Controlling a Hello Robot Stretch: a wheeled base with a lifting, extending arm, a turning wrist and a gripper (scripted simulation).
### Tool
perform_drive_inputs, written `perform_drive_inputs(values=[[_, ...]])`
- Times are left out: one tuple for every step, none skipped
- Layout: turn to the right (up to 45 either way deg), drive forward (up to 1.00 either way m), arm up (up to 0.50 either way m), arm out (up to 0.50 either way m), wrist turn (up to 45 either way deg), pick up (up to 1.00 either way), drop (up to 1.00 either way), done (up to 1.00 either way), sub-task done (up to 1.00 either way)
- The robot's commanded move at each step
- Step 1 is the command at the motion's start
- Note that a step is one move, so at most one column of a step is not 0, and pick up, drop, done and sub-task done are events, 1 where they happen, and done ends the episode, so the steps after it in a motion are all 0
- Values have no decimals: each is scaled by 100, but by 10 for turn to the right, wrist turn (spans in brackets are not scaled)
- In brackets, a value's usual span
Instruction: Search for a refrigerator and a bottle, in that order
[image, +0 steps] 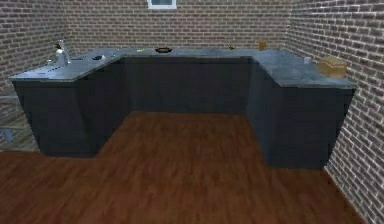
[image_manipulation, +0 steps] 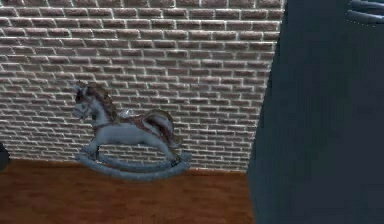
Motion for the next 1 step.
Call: perform_drive_inputs(values=[[0, 30, 0, 0, 0, 0, 0, 0, 0]])
